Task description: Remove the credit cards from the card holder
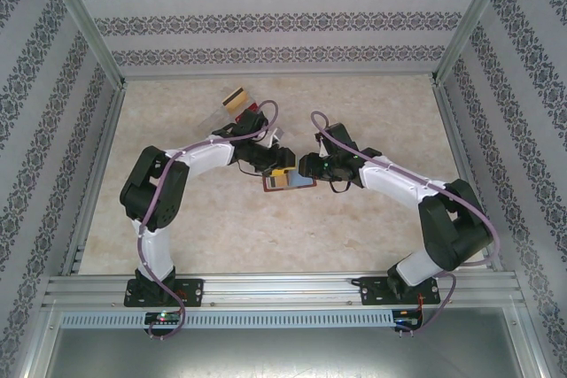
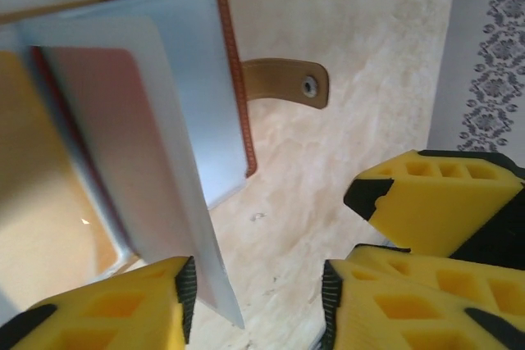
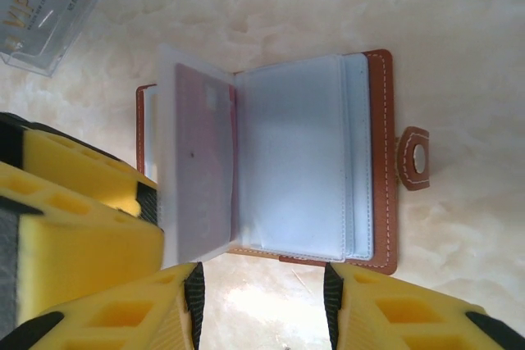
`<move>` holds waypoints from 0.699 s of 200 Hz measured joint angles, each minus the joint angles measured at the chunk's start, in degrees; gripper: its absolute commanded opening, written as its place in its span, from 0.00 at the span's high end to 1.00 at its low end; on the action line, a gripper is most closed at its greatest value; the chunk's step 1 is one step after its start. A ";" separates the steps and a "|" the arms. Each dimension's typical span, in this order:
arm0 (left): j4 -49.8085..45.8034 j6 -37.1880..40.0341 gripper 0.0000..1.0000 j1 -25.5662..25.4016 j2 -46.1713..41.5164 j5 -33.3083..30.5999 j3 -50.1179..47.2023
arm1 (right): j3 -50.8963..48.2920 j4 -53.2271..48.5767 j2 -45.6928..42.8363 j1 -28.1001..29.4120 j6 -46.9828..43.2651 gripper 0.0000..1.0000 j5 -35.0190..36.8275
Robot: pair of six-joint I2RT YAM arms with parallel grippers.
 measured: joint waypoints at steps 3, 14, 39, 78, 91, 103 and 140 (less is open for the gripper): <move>0.33 -0.22 0.50 -0.07 0.17 0.20 0.09 | -0.04 -0.02 -0.13 -0.02 0.04 0.55 0.15; 1.36 -0.85 0.48 -0.33 1.01 0.63 0.39 | -0.31 -0.24 -0.74 -0.37 0.15 0.55 0.70; 2.56 -2.32 0.47 -0.35 2.29 0.39 0.50 | -0.50 -0.26 -1.75 -0.87 0.17 0.56 1.84; 5.86 -4.33 0.46 1.40 1.40 -0.87 -1.81 | -0.52 -0.28 -2.40 -0.98 0.09 0.63 2.12; 6.01 -4.76 0.48 2.34 1.05 -1.77 -2.58 | -0.52 -0.24 -2.34 -0.94 -0.11 0.64 2.10; 6.03 -4.98 0.51 2.93 0.81 -2.97 -3.30 | -0.31 -0.37 -1.84 -0.61 -0.37 0.66 2.16; 6.01 -5.73 0.61 3.32 0.76 -6.10 -4.55 | 3.34 -0.92 4.20 0.96 -0.96 0.71 2.32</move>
